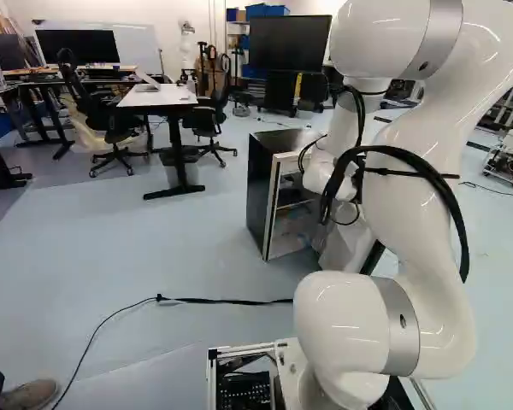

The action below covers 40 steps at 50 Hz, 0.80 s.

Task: Open the fridge door

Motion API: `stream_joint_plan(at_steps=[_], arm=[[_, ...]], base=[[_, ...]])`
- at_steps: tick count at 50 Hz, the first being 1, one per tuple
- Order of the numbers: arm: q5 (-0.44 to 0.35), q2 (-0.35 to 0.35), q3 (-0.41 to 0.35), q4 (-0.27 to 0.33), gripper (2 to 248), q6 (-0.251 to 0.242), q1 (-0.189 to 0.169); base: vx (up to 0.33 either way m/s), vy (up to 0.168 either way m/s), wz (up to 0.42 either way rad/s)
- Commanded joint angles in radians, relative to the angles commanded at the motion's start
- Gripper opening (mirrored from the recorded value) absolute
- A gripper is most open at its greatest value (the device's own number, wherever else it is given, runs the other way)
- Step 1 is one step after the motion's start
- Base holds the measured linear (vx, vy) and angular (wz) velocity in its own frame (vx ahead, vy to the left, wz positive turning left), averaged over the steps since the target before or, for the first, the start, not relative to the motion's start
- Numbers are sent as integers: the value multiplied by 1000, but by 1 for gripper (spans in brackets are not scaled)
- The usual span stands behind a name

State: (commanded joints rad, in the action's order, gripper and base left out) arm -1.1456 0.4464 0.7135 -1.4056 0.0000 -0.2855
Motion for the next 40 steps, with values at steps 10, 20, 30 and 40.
stream_joint_plan(at_steps=[10,20,30,40], arm=[[11,37,57,-1,247,0,-35],[47,73,113,-8,247,0,-69],[75,108,169,-13,247,0,-100],[78,143,226,-13,247,0,-130]], base=[[0,0,0],[0,0,0],[0,0,0],[0,0,0]])
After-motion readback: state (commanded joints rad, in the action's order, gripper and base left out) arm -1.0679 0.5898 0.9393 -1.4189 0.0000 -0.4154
